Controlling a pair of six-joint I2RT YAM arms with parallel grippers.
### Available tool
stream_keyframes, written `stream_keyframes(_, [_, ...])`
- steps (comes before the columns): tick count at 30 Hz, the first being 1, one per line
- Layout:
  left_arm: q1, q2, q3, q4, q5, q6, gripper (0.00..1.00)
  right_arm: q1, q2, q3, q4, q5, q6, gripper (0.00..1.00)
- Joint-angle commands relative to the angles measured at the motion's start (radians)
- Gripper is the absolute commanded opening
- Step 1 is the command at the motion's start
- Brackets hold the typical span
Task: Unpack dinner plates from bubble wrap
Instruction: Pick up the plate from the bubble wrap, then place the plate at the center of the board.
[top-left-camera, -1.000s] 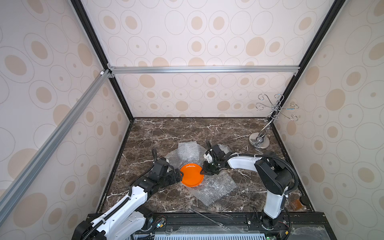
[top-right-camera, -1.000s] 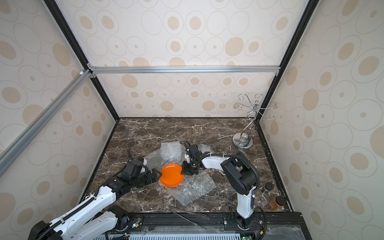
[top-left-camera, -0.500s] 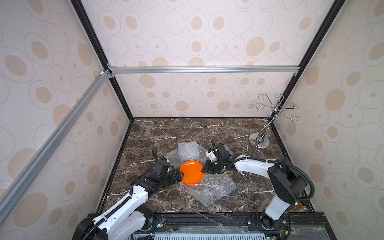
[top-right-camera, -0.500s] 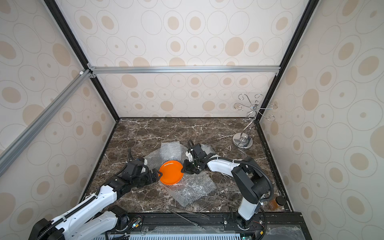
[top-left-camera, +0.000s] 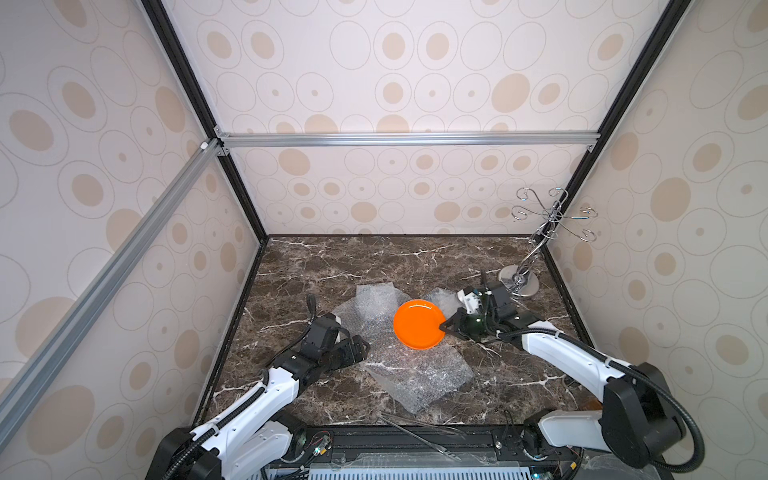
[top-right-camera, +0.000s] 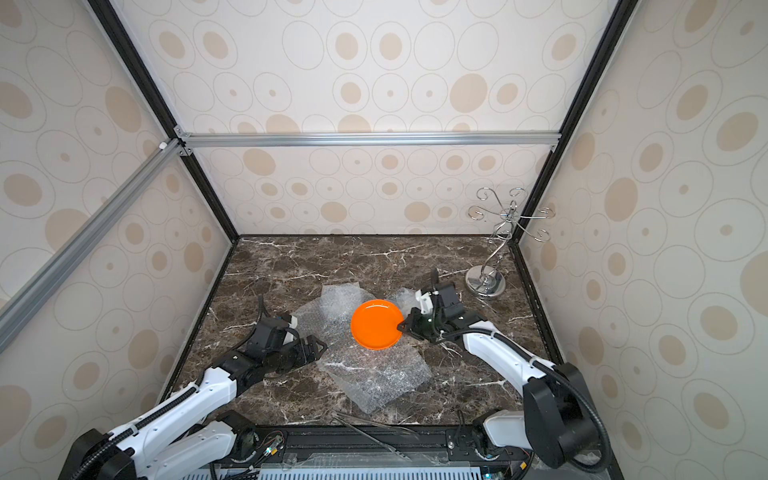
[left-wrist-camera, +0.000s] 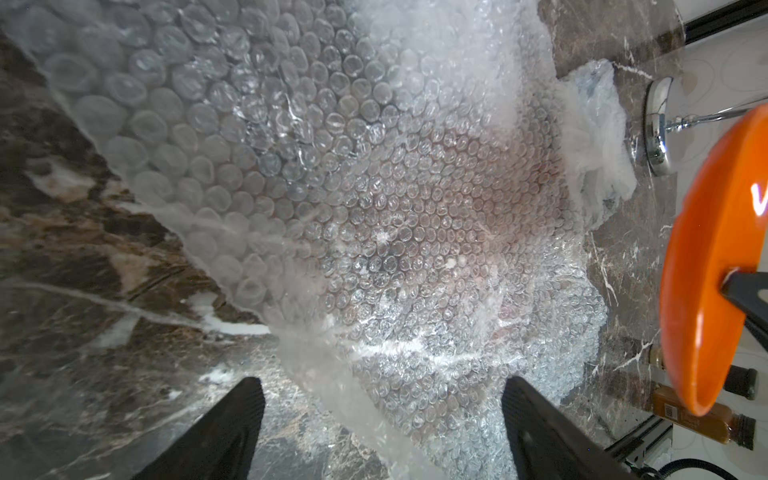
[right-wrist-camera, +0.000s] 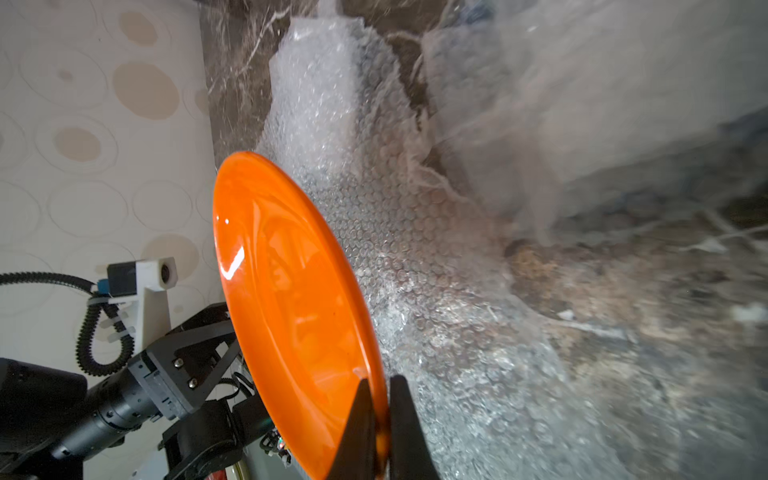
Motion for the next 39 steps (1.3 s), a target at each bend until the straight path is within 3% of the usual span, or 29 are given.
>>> stream_keyframes(1, [0.007, -0.009, 0.004, -0.015, -0.003, 0.012, 0.9, -0.109, -0.089, -0.055, -0.064, -0.057, -0.007, 0.06])
stream_keyframes(10, [0.007, -0.014, -0.007, -0.007, 0.001, 0.007, 0.9, -0.372, -0.16, -0.122, -0.135, -0.16, -0.053, 0.06])
stream_keyframes(14, [0.007, -0.021, -0.01, -0.011, -0.002, 0.009, 0.9, -0.445, -0.15, -0.126, -0.154, -0.145, -0.062, 0.06])
stream_keyframes(23, [0.008, -0.029, -0.019, -0.008, 0.003, 0.009, 0.9, -0.497, -0.068, -0.132, -0.032, 0.024, 0.02, 0.06])
stream_keyframes(31, [0.008, -0.059, -0.018, -0.043, -0.011, 0.02, 0.91, -0.525, 0.101, -0.037, -0.003, 0.082, 0.001, 0.06])
stream_keyframes(39, [0.012, -0.08, -0.025, -0.059, -0.012, 0.019, 0.9, -0.578, 0.161, 0.019, -0.015, 0.111, -0.022, 0.06])
